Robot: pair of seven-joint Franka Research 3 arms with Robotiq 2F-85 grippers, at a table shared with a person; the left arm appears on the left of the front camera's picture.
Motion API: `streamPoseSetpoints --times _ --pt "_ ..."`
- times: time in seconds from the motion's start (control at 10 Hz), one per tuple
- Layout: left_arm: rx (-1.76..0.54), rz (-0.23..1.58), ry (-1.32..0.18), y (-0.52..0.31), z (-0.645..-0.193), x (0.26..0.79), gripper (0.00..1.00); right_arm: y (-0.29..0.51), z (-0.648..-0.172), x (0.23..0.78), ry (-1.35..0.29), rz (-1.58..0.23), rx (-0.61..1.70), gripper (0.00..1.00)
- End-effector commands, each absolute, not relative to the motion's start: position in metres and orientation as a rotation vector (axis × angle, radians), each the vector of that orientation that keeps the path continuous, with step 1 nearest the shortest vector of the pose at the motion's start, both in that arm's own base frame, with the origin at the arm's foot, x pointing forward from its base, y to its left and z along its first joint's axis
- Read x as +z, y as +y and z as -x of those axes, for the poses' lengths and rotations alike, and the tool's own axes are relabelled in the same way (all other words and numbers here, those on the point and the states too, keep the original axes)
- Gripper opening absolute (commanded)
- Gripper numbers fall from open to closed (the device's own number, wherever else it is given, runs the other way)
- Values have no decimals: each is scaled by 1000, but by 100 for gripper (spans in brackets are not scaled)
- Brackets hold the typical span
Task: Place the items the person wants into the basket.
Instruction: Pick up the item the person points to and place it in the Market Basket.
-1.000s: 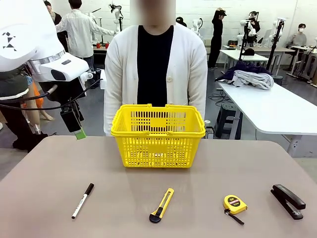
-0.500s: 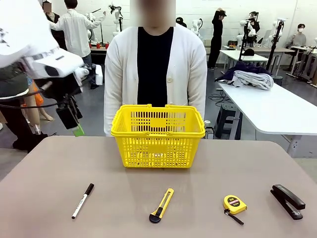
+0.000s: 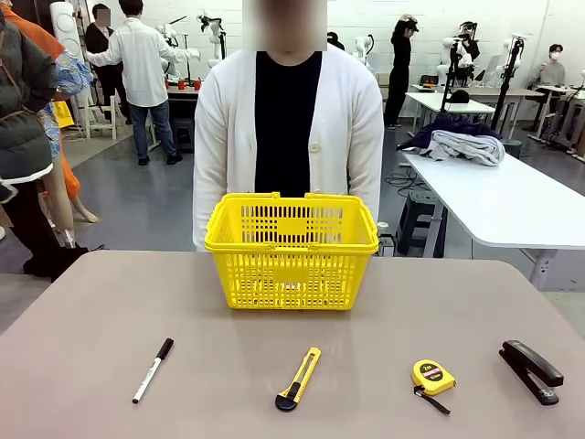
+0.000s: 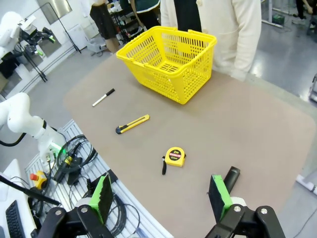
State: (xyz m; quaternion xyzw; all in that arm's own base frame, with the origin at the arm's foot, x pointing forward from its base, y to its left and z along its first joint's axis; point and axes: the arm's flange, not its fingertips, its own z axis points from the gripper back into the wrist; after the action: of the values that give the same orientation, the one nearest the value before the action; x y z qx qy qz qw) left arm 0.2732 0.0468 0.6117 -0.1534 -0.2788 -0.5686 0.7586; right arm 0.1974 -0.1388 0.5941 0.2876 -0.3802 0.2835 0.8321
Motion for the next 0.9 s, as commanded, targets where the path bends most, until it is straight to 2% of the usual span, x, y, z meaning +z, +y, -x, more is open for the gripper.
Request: streamPoseSetpoints --times 0.0,0.5,0.8 --pt "-1247 390 -623 79 -284 584 90 -137 -199 593 -816 -633 615 100" --pt "-1317 592 -826 123 -293 547 90 -137 -199 593 -816 -633 615 100" --pt "-1303 621 -896 133 -289 537 90 -137 -199 593 -816 -633 615 100"
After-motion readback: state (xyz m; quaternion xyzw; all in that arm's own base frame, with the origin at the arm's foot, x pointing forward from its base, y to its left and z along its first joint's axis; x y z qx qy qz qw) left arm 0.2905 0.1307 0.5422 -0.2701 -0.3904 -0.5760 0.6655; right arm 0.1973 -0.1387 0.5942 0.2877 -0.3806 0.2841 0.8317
